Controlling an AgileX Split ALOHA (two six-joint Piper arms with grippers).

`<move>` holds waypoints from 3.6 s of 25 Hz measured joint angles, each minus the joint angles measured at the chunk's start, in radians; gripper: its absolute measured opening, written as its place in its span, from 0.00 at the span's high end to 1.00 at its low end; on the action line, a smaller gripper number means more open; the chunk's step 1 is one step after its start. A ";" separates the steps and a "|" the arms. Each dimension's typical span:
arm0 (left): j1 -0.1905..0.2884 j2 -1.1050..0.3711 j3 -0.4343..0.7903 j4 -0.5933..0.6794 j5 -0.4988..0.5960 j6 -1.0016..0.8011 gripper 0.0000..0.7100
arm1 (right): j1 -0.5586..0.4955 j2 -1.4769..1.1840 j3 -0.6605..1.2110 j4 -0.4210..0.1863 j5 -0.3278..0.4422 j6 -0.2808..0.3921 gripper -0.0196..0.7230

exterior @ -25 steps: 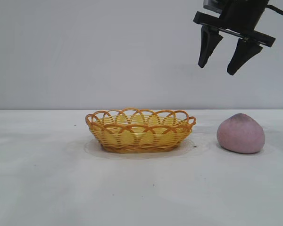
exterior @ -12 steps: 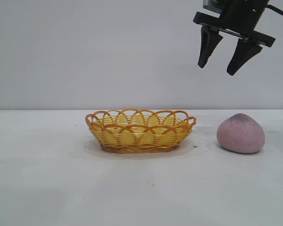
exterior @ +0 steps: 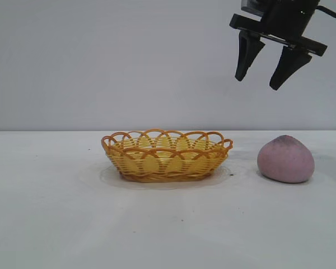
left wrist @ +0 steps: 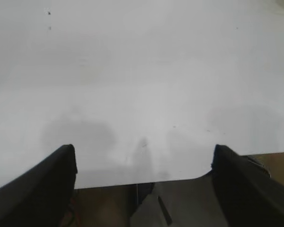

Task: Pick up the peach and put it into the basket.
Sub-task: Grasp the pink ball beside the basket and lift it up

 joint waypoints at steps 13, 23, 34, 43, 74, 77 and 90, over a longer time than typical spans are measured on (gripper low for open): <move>0.000 -0.453 0.015 0.008 0.110 0.000 0.27 | 0.002 0.002 -0.001 -0.013 0.015 0.000 0.35; 0.000 -0.454 0.027 0.057 0.065 0.000 0.27 | 0.002 0.002 -0.001 -0.027 0.017 0.000 0.35; 0.000 -0.454 0.049 0.069 0.028 0.000 0.27 | 0.002 0.002 -0.001 -0.030 0.018 -0.002 0.35; 0.000 -0.454 0.049 0.069 0.026 0.000 0.27 | 0.002 0.002 -0.001 -0.030 0.018 -0.002 0.35; 0.060 -0.454 0.049 0.069 0.026 0.000 0.27 | 0.002 0.002 -0.001 -0.034 0.059 -0.006 0.35; 0.060 -0.454 0.049 0.069 0.026 0.000 0.27 | 0.002 0.002 -0.001 -0.041 0.064 -0.012 0.35; 0.060 -0.454 0.049 0.069 0.026 0.000 0.27 | 0.002 0.000 -0.001 -0.067 0.218 -0.035 0.35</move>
